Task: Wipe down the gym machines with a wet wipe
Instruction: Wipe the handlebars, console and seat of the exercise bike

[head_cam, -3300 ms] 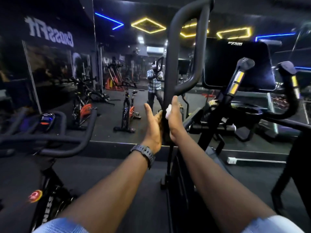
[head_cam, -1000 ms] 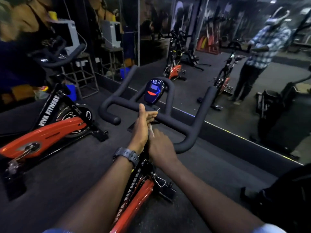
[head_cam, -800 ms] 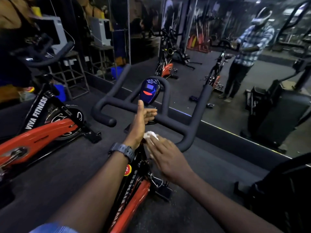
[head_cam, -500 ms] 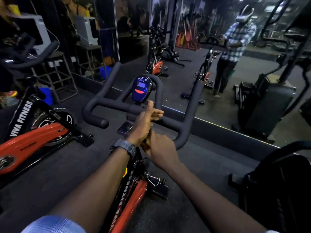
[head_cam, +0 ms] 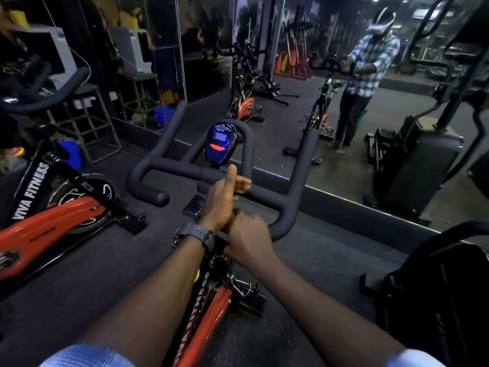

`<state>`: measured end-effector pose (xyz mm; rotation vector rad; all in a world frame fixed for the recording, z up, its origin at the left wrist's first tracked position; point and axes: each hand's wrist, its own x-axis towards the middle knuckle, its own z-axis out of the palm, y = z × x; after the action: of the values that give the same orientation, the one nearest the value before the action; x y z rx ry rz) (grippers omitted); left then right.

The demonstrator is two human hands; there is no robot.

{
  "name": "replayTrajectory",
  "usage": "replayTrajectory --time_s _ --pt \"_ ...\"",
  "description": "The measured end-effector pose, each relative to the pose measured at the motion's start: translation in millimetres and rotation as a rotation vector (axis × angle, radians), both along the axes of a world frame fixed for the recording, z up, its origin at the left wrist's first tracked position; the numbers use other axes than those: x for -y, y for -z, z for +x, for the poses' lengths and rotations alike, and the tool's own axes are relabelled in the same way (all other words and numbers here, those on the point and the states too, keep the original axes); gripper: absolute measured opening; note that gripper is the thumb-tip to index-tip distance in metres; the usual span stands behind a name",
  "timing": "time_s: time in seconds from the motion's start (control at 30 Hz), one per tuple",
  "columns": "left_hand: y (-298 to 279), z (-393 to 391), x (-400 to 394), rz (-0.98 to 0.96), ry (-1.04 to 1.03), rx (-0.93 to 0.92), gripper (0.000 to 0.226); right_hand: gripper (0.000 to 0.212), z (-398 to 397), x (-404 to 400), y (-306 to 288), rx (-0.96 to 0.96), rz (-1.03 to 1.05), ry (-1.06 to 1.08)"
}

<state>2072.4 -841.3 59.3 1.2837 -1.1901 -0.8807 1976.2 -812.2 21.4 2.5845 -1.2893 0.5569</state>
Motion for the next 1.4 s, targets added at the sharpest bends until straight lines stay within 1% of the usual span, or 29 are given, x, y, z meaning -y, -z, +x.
replayTrajectory --time_s 0.03,0.1,0.17,0.23,0.3,0.37,0.43,0.47,0.53,0.6,0.7,0.73,0.77,0.83,0.87,0.9,0.97,1.03,1.13,1.23,1.33,1.4 --pt "1 1 -1 -0.008 0.002 0.008 0.084 0.033 -17 3 6 -0.024 -0.008 -0.037" --pt "3 1 -4 -0.031 0.013 0.055 0.082 0.036 -64 14 18 -0.001 -0.063 -0.108" --pt "3 -1 -5 -0.052 0.026 0.115 0.081 0.039 -99 24 24 0.024 -0.134 -0.133" --pt "3 -4 -6 -0.036 0.039 0.183 0.084 0.053 -92 21 25 0.093 -0.104 -0.064" --pt "5 -6 -5 -0.016 0.048 0.266 0.09 0.067 -56 4 19 0.174 -0.059 0.011" --pt "5 -9 -5 0.0 0.053 0.387 0.086 0.071 -36 -13 20 0.132 -0.034 -0.01" --pt "2 -16 -4 0.003 0.06 0.474 0.086 0.07 -54 -9 30 0.038 -0.077 -0.107" --pt "-1 -21 -2 -0.008 0.072 0.449 0.089 0.069 -72 -1 35 0.014 -0.109 -0.146" --pt "-4 -32 2 -0.032 0.084 0.326 0.09 0.07 -101 15 40 0.025 -0.122 -0.143" --pt "-5 -41 4 -0.049 0.046 0.283 0.089 0.07 -106 19 39 0.122 -0.056 -0.083" --pt "-1 -45 4 -0.078 0.047 0.244 0.087 0.067 -80 2 41 0.338 0.074 0.048" --pt "0 -45 4 -0.084 0.058 0.251 0.087 0.066 -74 -5 42 0.349 0.082 0.064" --pt "1 -44 3 -0.088 0.072 0.26 0.087 0.063 -72 -10 45 0.321 0.067 0.051" --pt "3 -44 3 -0.101 0.093 0.304 0.091 0.057 -79 -12 49 0.27 0.027 -0.015" --pt "3 -44 3 -0.118 0.098 0.328 0.094 0.055 -85 -7 48 0.295 0.037 -0.029" --pt "4 -44 3 -0.137 0.097 0.346 0.096 0.053 -89 1 46 0.358 0.07 -0.013" --pt "5 -43 4 -0.168 0.091 0.37 0.095 0.051 -91 22 38 0.537 0.173 0.098" --pt "4 -43 3 -0.202 0.095 0.416 0.085 0.049 -88 47 25 0.63 0.264 0.202" --pt "5 -43 3 -0.234 0.1 0.482 0.074 0.049 -83 77 4 0.541 0.323 0.263" --pt "6 -42 5 -0.218 0.085 0.511 0.072 0.049 -82 75 0 0.473 0.333 0.254" --pt "5 -43 4 -0.205 0.086 0.535 0.075 0.051 -89 44 17 0.497 0.343 0.144" --pt "4 -43 4 -0.206 0.094 0.537 0.077 0.053 -94 38 24 0.558 0.387 0.157"
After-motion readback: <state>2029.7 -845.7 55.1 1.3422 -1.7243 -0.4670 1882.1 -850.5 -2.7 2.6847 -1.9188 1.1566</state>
